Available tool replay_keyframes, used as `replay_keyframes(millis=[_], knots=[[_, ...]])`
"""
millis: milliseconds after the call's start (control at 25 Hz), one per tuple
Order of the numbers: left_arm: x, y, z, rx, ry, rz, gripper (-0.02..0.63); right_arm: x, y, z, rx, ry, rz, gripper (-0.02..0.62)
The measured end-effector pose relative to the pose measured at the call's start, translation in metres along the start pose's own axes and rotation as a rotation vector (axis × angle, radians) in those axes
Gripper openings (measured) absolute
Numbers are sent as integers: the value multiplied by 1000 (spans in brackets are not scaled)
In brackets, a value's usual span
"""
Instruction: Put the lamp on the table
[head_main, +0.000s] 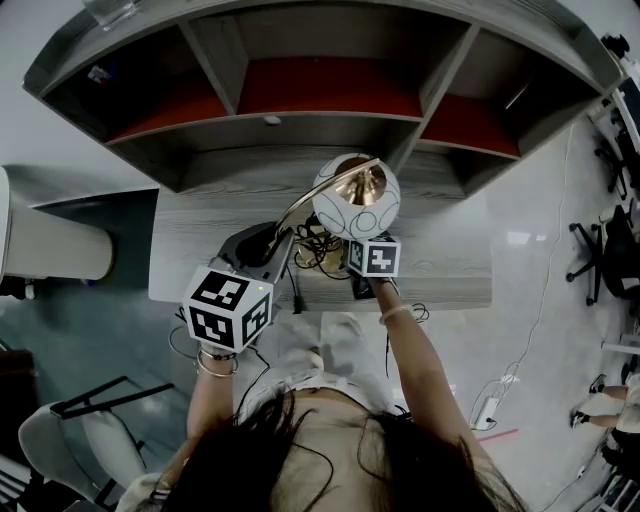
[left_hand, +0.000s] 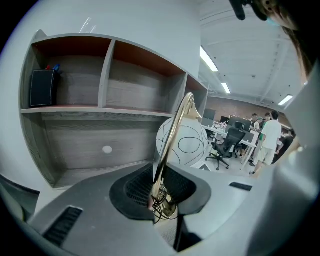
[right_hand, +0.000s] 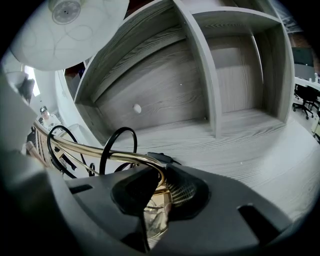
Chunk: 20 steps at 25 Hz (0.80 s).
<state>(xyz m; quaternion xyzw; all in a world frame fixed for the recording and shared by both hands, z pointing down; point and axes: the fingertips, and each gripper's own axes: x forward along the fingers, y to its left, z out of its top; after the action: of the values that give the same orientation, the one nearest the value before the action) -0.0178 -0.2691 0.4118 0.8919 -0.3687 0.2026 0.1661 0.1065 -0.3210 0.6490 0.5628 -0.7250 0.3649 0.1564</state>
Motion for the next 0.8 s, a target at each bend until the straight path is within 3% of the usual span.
replay_keyframes(millis=[360, 800], knots=[[-15, 3, -8, -5, 6, 24, 55, -7, -2, 0, -7, -31, -24, 55], [-40, -12, -14, -15, -36, -7, 55, -46, -5, -20, -5, -34, -84, 54]])
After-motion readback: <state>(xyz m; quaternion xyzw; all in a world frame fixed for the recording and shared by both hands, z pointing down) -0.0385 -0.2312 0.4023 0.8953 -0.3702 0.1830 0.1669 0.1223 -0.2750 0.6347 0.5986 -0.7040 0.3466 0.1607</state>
